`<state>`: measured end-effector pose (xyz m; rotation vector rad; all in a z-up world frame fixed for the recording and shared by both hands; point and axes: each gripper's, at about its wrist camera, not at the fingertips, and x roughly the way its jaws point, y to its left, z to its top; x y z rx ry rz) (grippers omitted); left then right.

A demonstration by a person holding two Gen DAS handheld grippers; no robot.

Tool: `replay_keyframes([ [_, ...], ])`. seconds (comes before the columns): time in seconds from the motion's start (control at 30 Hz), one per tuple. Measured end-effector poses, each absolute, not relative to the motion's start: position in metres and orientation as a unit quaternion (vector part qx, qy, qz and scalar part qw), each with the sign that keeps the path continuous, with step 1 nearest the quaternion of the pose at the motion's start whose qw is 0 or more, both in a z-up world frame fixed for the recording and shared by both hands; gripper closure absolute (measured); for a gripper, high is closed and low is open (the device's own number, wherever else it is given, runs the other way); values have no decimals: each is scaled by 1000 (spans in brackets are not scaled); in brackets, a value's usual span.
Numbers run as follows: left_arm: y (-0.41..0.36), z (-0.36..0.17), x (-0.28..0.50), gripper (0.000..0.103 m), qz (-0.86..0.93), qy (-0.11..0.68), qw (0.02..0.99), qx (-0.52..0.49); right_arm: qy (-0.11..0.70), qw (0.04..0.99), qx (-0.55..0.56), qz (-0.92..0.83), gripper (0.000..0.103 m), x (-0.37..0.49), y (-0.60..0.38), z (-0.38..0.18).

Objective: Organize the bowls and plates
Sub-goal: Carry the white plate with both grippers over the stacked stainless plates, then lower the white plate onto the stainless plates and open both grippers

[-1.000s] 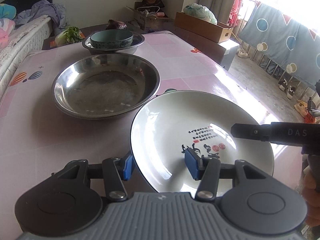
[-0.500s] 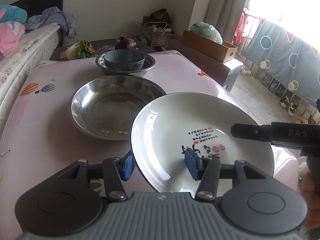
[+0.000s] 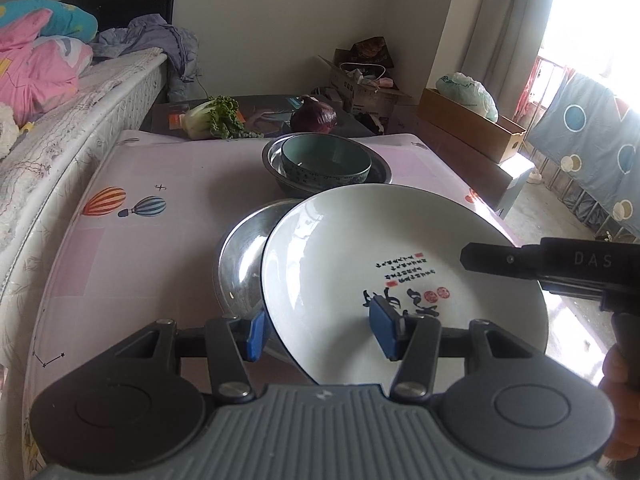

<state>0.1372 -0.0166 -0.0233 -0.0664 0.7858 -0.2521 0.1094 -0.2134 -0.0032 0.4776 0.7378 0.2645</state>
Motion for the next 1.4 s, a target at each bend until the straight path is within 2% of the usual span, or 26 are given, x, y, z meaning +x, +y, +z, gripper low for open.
replay_keyframes([
  [0.3,-2,-40,172,50,-102,412,905,-35,393,876,246,136,70,160,-197,-31],
  [0.93,0,-49,178,50,-93,420,903,-16,414,866,251,123,70,175,-191,-49],
  [1.23,-1,-42,175,47,-95,410,907,-11,412,874,231,113,62,178,-187,-44],
  [1.4,-1,-37,172,39,-88,407,909,-8,416,869,243,113,54,179,-188,-42],
])
